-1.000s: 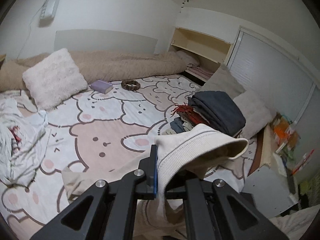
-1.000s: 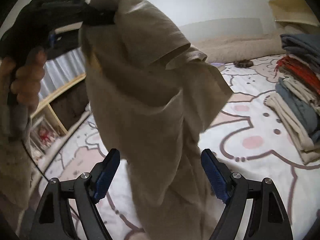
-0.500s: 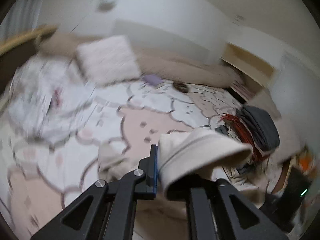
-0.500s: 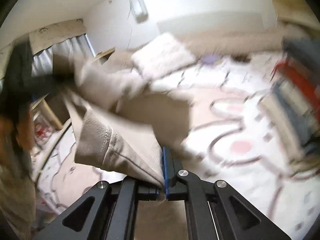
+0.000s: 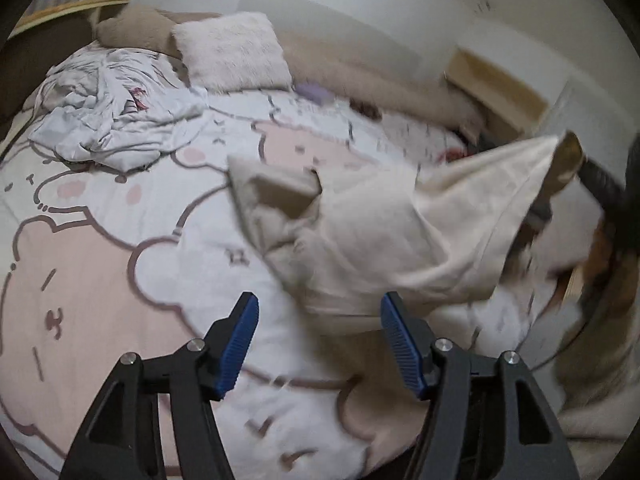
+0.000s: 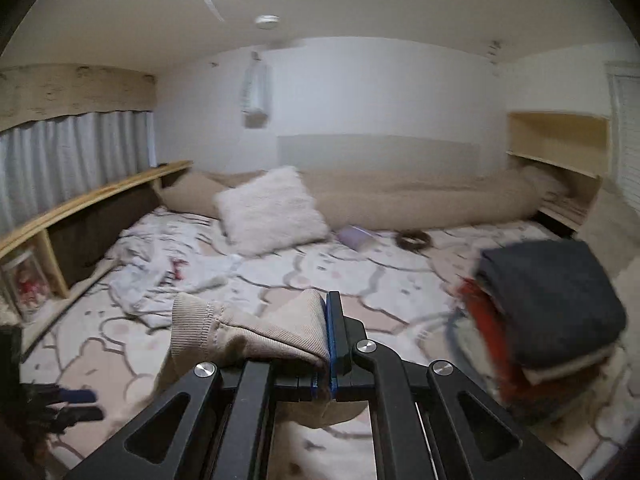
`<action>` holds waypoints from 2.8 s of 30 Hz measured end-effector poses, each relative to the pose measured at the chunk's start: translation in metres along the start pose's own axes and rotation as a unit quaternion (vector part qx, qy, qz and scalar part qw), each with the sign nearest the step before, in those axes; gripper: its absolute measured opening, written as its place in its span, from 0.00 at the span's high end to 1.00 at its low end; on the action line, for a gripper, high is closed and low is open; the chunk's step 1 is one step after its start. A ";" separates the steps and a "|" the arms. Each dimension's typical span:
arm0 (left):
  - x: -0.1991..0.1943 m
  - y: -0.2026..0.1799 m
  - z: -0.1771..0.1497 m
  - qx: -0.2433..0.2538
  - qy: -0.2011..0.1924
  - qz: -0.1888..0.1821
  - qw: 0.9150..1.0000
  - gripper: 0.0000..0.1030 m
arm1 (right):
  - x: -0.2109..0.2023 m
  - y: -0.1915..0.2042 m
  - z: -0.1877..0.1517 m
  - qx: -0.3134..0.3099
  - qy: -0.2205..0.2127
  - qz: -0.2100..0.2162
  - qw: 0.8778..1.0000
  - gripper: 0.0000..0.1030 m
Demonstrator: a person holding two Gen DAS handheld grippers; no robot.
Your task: Fold clothes
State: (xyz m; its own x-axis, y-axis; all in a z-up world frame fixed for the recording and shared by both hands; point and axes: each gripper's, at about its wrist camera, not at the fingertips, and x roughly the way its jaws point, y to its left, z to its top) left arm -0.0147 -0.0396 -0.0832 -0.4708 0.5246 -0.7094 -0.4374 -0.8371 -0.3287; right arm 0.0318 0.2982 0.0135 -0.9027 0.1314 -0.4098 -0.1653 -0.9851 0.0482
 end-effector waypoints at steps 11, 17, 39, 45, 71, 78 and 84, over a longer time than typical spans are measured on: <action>0.049 -0.112 -0.041 0.366 -0.084 0.029 0.926 0.39 | 0.006 -0.067 -0.046 0.113 0.083 -0.028 0.990 0.97; 0.112 -0.162 -0.080 0.522 -0.054 0.018 0.851 0.61 | 0.022 -0.079 -0.045 0.129 0.095 -0.029 0.987 0.97; 0.192 -0.164 0.047 0.415 -0.040 0.014 0.909 0.63 | 0.097 -0.144 -0.151 0.146 0.238 -0.180 0.943 0.97; 0.163 -0.173 0.012 0.484 -0.022 -0.031 0.875 0.63 | 0.114 -0.149 -0.174 0.149 0.270 -0.176 0.935 0.97; 0.081 -0.126 0.094 0.298 -0.154 0.072 0.939 0.97 | 0.041 -0.119 -0.076 0.105 0.123 -0.096 0.982 0.97; -0.037 -0.129 0.163 0.252 -0.325 0.137 0.901 0.97 | -0.007 -0.056 0.040 -0.016 -0.014 -0.081 0.996 0.97; -0.158 -0.148 0.208 0.218 -0.455 0.186 0.843 0.98 | -0.073 0.003 0.155 -0.113 -0.143 -0.086 0.980 0.97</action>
State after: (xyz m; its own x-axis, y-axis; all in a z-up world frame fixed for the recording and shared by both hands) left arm -0.0350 0.0337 0.2074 -0.9438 0.3065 0.1234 -0.2768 -0.9374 0.2112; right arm 0.0356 0.3029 0.1846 -0.9491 0.2908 -0.1212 -0.2610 -0.9413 -0.2141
